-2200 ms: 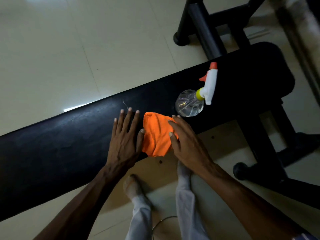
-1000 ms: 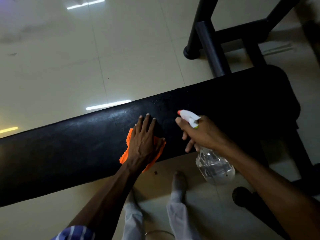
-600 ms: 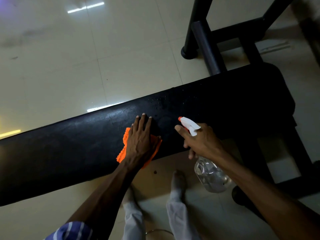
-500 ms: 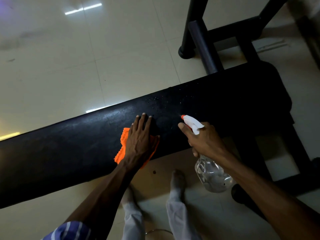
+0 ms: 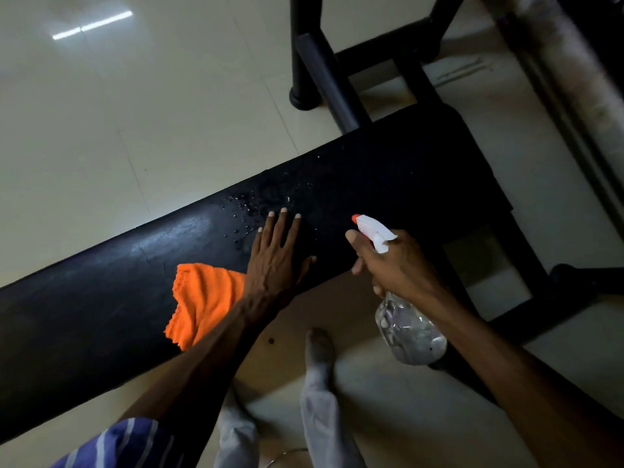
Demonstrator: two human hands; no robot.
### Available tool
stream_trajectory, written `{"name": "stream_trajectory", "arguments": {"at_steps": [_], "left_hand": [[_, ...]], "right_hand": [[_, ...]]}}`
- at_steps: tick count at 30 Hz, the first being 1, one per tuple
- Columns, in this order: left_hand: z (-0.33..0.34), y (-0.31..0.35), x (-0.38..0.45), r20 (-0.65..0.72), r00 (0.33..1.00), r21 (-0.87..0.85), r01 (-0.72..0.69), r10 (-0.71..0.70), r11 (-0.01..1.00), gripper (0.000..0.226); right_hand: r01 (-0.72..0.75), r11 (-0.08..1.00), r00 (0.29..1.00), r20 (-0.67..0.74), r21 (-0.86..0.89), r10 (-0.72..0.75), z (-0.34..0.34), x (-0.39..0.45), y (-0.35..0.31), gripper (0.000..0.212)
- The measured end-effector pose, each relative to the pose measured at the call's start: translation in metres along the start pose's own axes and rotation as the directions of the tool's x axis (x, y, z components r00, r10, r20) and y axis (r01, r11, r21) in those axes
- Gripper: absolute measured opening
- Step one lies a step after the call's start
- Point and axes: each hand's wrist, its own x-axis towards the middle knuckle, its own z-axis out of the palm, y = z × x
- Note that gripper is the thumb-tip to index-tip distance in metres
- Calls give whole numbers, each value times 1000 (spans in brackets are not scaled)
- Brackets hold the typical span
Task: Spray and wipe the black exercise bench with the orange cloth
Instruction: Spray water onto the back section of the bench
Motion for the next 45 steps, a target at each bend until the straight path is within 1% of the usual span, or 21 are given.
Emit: {"name": "stream_trajectory", "arguments": {"at_steps": [2,5,7,9,12,15,19,23,25,29,32,35,36,39,40,41,43,45], "left_hand": [[2,9,9,-1,1000,-1,-27,27,1000,85],[2,19,22,19,997,26,-70,70,997,87],[3,26,30,39,995,45,-93,91,995,88],[4,33,36,59,992,60,-114,110,992,88],[8,45,43,74,986,71,-151,146,986,88],[16,59,47,93,978,84,-193,186,978,88],[22,76,54,94,968,77,-242,234,967,87],[24,95,68,89,957,113,-285,276,952,86],[24,105,75,97,949,111,-308,299,945,86],[25,123,86,115,936,117,-345,332,931,84],[28,129,90,176,930,132,-347,322,929,84],[31,128,90,202,930,155,-342,309,927,84],[31,127,89,198,930,163,-342,309,925,84],[31,124,86,169,935,163,-339,312,927,84],[31,121,83,157,936,155,-338,315,928,83],[30,118,79,148,937,149,-338,317,929,83],[28,110,68,132,941,137,-329,312,934,82],[26,100,54,113,949,127,-309,296,943,81]], "right_hand": [[-16,1000,1000,-13,22,16,-10,-1,7,53],[-41,998,995,-92,42,45,-24,-2,18,52],[-57,993,993,-96,105,68,-33,-2,25,54],[-80,988,990,-102,132,93,-43,-1,34,55],[-116,981,975,-169,158,143,-61,-1,46,52],[-99,975,968,-208,197,140,-81,-2,56,52],[-102,971,934,-316,216,169,-107,-6,65,49],[-91,962,917,-355,259,183,-127,-5,79,51],[-102,951,892,-396,291,217,-135,-4,89,49],[-101,936,886,-397,338,239,-147,-8,106,50],[-111,924,870,-414,367,269,-152,-17,115,45],[-95,912,883,-390,400,262,-147,-29,121,46],[-96,908,884,-385,407,265,-143,-33,122,44],[-119,892,873,-382,435,302,-131,-44,122,21],[-120,893,879,-371,434,299,-125,-47,121,22],[-128,898,889,-352,421,292,-118,-50,120,28],[-165,912,907,-305,374,290,-104,-54,116,47],[-231,923,896,-302,309,326,-90,-60,108,63]]}}
